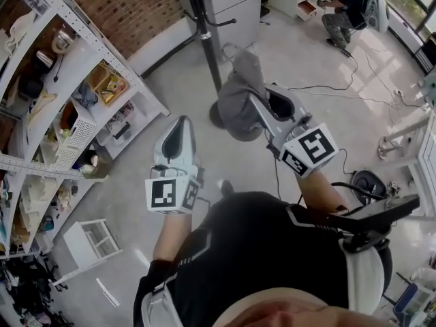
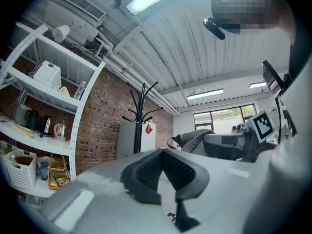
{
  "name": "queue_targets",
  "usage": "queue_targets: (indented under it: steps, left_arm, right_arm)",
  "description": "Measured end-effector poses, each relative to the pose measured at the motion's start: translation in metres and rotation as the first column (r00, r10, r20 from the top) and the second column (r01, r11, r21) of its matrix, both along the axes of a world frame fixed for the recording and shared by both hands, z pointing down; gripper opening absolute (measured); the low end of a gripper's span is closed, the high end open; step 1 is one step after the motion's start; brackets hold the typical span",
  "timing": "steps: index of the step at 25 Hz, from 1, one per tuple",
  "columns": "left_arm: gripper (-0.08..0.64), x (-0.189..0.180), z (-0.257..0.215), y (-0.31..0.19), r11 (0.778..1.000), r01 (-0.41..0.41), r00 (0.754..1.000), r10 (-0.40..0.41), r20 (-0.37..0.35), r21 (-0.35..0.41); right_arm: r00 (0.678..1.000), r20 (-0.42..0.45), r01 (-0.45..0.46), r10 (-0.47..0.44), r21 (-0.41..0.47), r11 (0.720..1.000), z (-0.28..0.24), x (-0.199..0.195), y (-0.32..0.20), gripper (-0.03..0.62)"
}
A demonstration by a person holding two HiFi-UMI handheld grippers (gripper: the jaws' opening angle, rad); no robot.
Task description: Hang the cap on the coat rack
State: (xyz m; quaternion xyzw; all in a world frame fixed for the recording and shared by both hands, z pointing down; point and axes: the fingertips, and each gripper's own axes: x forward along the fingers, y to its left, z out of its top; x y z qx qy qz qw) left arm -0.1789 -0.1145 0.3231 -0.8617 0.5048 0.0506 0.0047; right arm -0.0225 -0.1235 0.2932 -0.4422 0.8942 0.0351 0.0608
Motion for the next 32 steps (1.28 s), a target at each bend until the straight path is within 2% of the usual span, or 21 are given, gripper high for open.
queue_targets:
  steps: [8,18,24,32]
  left_arm:
    - [0.028,-0.018,-0.002,-0.048,0.997,-0.071,0.997,0.071,-0.004,0.008]
    - [0.028,-0.026,0.002,-0.082,0.987,-0.162,0.987,0.162,0.001,0.003]
    - [0.028,-0.03,0.009,-0.105,0.985,-0.174,0.985,0.174,-0.006,-0.016]
    - [0.028,-0.006,0.012,-0.137,0.986,-0.161,0.987,0.161,-0.008,-0.041]
  right_arm:
    - [0.997,-0.015,-0.072,0.072,-0.004,0.997,-0.004,-0.015,-0.04,0.077]
    - [0.989,-0.034,-0.143,0.143,0.006,0.99,-0.009,-0.024,-0.067,0.077]
    - [0.984,-0.057,-0.169,0.17,0.01,0.985,-0.009,-0.023,-0.086,0.077]
    - [0.988,-0.044,-0.148,0.148,-0.001,0.989,-0.004,0.0,-0.117,0.077]
